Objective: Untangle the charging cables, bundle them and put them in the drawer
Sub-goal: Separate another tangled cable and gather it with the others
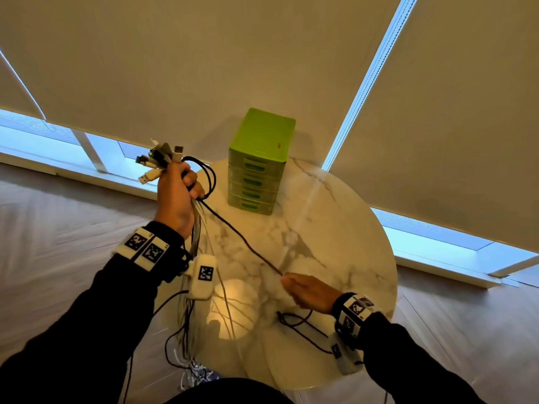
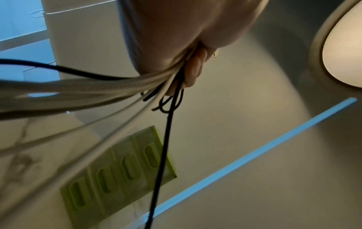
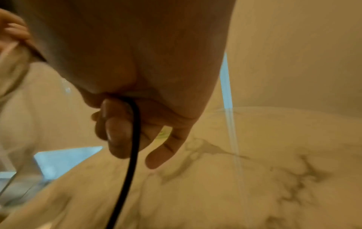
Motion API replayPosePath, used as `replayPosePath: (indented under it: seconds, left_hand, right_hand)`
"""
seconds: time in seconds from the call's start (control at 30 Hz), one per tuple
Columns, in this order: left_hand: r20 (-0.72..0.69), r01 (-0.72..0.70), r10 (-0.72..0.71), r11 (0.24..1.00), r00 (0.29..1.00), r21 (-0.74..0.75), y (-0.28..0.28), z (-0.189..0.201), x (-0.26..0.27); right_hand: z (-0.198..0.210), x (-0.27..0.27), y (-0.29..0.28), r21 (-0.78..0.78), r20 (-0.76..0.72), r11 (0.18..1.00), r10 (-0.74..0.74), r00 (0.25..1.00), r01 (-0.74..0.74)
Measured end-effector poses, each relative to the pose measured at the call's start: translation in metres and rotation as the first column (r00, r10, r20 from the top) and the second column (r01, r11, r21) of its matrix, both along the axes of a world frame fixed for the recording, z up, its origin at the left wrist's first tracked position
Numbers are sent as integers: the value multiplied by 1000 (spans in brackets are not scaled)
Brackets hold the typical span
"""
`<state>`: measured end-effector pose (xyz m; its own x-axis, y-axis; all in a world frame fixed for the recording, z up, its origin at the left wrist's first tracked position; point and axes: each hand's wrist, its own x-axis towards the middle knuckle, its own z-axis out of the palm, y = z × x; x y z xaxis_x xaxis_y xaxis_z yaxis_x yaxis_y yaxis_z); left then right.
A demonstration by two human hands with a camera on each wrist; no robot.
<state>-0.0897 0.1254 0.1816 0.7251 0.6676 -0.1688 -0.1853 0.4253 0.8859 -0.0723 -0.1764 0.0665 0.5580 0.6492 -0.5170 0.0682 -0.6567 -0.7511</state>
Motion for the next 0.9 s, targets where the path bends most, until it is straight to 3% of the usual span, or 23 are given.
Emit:
replayPosePath:
  seconds: [0.07,0.13,0.23,0.33,0.53,0.7,0.77,0.83,0.9]
  left_hand:
    - [-42,53,-48,989,998,141,-10,0,-3]
    - [-110,132,-107,958,988,255,-30,-5,-8]
    - [-234,318,-251,893,939,318,-59,-26,-9]
    - [-252,447,-384,848,888,283,-85,-34,-12]
    - [-200,603,-576,789,793,118,-118,-37,4]
    - [-156,533,-522,845,839,40,-132,-26,24]
    - [-165,550,-541,835,825,6,-133,-19,33]
    - [-220,628,-616,778,756,-18,-145,-19,37]
    - [-306,743,-711,669,633,-19,-166,-24,31]
  right_hand:
    - [5,17,-5,10,143,989,-145,979,145]
    - [19,35,2,29,341,969,-241,909,246]
    - [50,48,23,174,423,935,-354,834,309]
    - [82,42,41,272,454,944,-298,839,188]
    - [104,19,35,235,553,972,-109,826,-29]
    - [89,12,-20,112,498,990,-134,857,89]
    - [78,5,-48,85,525,985,-175,833,153]
    - [73,-2,-67,90,541,971,-234,808,221]
    - [72,-8,-74,151,521,946,-323,790,287]
